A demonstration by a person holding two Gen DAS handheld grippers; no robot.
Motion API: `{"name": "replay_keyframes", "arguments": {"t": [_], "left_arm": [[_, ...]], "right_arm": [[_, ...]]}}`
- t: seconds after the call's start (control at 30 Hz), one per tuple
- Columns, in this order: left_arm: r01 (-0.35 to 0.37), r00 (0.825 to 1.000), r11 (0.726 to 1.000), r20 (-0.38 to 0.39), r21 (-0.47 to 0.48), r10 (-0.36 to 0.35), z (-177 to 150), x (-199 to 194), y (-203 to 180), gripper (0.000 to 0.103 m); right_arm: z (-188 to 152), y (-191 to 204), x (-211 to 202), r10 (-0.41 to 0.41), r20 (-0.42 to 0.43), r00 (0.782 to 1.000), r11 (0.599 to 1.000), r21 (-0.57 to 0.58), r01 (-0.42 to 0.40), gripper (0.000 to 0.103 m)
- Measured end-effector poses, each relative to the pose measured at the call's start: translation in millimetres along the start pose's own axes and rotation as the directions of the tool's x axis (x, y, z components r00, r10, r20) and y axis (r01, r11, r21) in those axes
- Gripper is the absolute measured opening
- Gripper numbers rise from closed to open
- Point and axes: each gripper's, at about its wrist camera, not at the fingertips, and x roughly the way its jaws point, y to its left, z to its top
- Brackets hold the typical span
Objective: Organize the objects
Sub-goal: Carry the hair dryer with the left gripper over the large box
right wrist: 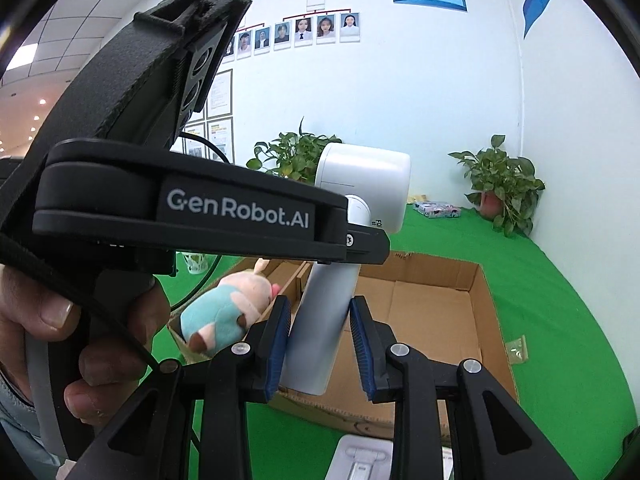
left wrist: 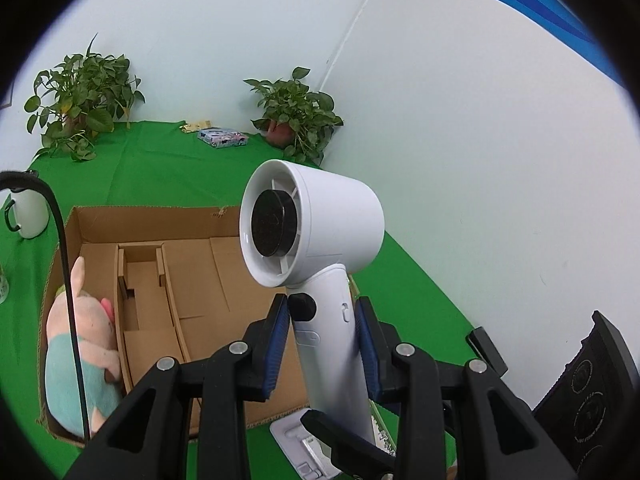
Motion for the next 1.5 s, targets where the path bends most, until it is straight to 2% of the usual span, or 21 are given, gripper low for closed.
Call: {"name": "replay_keyframes", "arguments": {"t": [0.17,0.33,0.57,0.8,1.17,1.5], "left_arm": [[0.026,0.999,0.999,-0.030,-0.033,-0.027,14,16,17,0.032],[0.031,0.997,0.998,-0.062,-0.062,-0.035,15,35,32,0.032],[0.034,0.992,0.994,-0.117,-0.099,-0.046,11,60,55,0.032],[-0.004,0.985,0.990,-0.173,-0.144,-0.022,6,88,79,0.032],[-0.057,0.963,0.979,-0.270,-0.193,0.003,-12,135,109,0.032],[-0.137,0.929,0.975,-0.363,-0.178,0.064,-27,165,119,0.032]], "right_arm": [[13,-9,16,0.000,-0.023,1.000,1.000,0.015,0.001,0.028],[16,-15,30,0.008,-0.062,0.998,0.999,0.040,-0.005,0.028],[2,-23,64,0.013,-0.113,0.994,0.999,0.053,-0.007,0.028],[-15,-36,110,0.035,-0.169,0.985,0.997,0.080,-0.022,0.028],[-50,-59,168,0.079,-0.266,0.961,0.989,0.141,-0.042,0.028],[-78,-82,200,0.156,-0.336,0.929,0.968,0.237,-0.077,0.028]]}}
